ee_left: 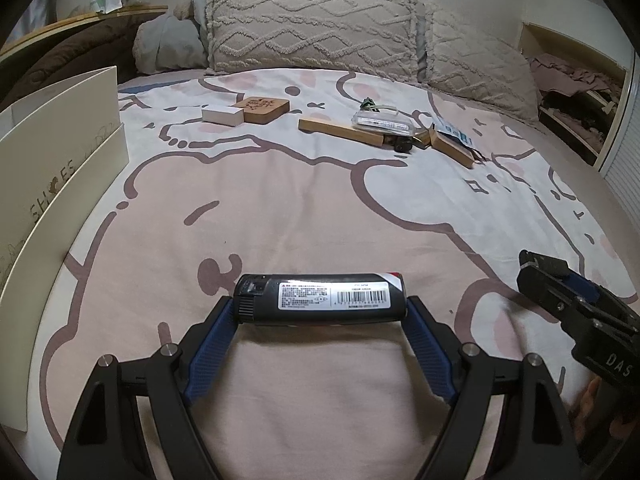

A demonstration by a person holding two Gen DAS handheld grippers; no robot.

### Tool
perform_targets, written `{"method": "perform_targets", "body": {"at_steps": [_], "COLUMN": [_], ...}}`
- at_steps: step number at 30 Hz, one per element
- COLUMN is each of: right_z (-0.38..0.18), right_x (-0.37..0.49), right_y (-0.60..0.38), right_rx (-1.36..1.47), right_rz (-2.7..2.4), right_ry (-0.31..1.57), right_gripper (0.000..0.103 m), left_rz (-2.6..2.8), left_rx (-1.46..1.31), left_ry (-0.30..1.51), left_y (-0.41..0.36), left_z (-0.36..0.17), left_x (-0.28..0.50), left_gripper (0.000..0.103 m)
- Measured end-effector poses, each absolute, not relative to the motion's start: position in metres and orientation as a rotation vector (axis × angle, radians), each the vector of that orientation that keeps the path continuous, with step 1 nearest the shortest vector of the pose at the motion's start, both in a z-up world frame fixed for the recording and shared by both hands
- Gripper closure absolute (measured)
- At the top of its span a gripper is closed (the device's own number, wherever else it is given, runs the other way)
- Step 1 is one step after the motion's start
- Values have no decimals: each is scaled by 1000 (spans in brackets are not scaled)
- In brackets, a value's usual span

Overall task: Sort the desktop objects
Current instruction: 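Lift the black lighter with the right tool while the left tool holds its lighter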

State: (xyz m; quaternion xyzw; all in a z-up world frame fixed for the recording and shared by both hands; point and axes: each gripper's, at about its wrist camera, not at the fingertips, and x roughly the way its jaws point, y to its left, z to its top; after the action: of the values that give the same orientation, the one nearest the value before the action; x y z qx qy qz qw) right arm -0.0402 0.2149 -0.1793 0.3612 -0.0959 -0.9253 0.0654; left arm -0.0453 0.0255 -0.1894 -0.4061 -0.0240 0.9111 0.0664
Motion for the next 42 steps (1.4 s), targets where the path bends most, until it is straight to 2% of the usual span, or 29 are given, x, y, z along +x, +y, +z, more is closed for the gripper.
{"method": "perform_targets", "body": {"at_steps": [12, 25, 42], "right_z": [-165, -173, -155], "right_x": [-27, -32, -20], "right_y": [213, 205, 204], "right_rx": [980, 1053, 954], "right_rz": [-2892, -2800, -2872], "right_ry": [-238, -222, -210], "right_gripper": [22, 22, 22], "left_rz": [2771, 2776, 2826], "left_rx": [-1194, -1183, -1066], "left_ry": [-62, -53, -107], "left_y": [25, 27, 21], "left_z": [-187, -185, -157], "left_x": [-43, -43, -34], "left_gripper": [20, 20, 20]}}
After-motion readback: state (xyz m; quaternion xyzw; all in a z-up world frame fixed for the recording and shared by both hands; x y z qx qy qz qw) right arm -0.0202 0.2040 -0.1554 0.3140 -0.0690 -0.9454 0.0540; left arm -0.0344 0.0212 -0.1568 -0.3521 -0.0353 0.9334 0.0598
